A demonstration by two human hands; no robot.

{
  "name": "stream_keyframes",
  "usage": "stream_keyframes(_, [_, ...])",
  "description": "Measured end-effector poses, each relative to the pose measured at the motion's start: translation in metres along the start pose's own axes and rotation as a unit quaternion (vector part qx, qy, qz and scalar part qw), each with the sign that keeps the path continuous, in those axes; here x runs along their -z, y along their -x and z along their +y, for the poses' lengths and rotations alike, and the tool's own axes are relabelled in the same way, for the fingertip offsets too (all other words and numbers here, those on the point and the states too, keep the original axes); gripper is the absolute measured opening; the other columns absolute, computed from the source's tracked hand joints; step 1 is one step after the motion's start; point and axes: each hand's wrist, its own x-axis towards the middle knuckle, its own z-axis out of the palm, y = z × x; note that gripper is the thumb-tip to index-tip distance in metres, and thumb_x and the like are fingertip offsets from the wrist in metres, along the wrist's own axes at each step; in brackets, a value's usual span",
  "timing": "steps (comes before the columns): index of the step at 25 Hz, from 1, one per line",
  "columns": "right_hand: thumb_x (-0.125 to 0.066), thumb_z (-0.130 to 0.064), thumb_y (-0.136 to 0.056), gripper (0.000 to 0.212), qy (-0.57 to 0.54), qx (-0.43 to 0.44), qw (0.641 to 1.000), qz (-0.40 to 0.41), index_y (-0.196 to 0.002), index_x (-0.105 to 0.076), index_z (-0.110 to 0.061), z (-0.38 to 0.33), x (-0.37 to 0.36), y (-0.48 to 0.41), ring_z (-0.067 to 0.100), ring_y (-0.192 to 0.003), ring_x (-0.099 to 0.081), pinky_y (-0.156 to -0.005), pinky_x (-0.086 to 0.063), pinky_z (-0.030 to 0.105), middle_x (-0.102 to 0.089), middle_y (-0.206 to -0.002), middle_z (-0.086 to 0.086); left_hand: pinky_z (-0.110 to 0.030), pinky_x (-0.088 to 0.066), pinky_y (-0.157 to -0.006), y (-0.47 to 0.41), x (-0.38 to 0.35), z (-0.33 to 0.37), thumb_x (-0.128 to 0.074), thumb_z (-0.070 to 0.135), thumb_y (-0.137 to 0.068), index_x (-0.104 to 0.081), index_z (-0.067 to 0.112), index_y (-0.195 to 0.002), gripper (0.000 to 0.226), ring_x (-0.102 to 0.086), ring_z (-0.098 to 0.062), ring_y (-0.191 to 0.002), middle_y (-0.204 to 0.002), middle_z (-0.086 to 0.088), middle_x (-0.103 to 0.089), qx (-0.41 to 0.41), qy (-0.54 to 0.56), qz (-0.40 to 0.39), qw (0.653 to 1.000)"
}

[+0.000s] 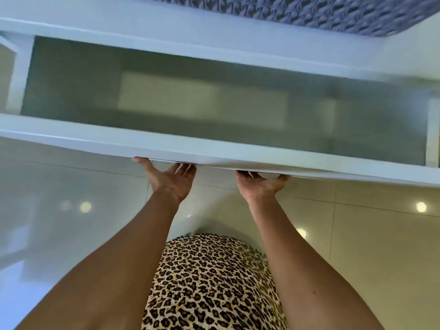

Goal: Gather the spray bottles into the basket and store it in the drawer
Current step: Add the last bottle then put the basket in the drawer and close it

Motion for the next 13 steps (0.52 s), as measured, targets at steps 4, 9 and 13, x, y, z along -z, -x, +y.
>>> stream_keyframes(4, [-0.041, -0.072, -0.08, 0.084, -0.003, 0.003, 1.0, 0.012, -0.129, -0.042, -0.004, 0.003, 0.021, 0.011, 0.032, -0.123, -0.047, -0.109, -0.035, 0.05, -0.048, -0.132, 0.019, -0.045, -0.031, -0.111, 0.016, 0.02, -0.002, -0.033, 0.087, -0.064, -0.021, -0.003, -0.14, 0.118, -0.038, -0.039, -0.128, -0.142, -0.024, -0.034, 0.006, -0.007, 0.005, 1.0])
stream_keyframes(9, [-0.043, -0.069, -0.079, 0.069, 0.003, 0.009, 1.0, 0.011, -0.107, -0.052, -0.007, 0.005, 0.027, 0.018, 0.03, -0.116, -0.051, -0.105, -0.04, 0.046, -0.053, -0.119, 0.015, -0.046, -0.029, -0.112, 0.021, 0.027, -0.003, -0.026, 0.087, -0.065, -0.021, 0.0, -0.141, 0.115, -0.037, -0.039, -0.13, -0.144, -0.023, -0.032, 0.0, -0.02, 0.012, 1.0])
stream_keyframes(13, [-0.045, -0.062, -0.084, 0.071, 0.018, 0.019, 0.999, 0.026, -0.124, -0.045, -0.004, -0.001, 0.022, 0.028, 0.034, -0.123, -0.046, -0.109, -0.037, 0.048, -0.046, -0.135, 0.018, -0.047, -0.02, -0.114, 0.027, 0.026, 0.016, -0.012, 0.08, -0.075, -0.015, 0.004, -0.143, 0.102, -0.032, -0.038, -0.134, -0.149, -0.021, -0.027, 0.006, -0.118, 0.043, 0.992])
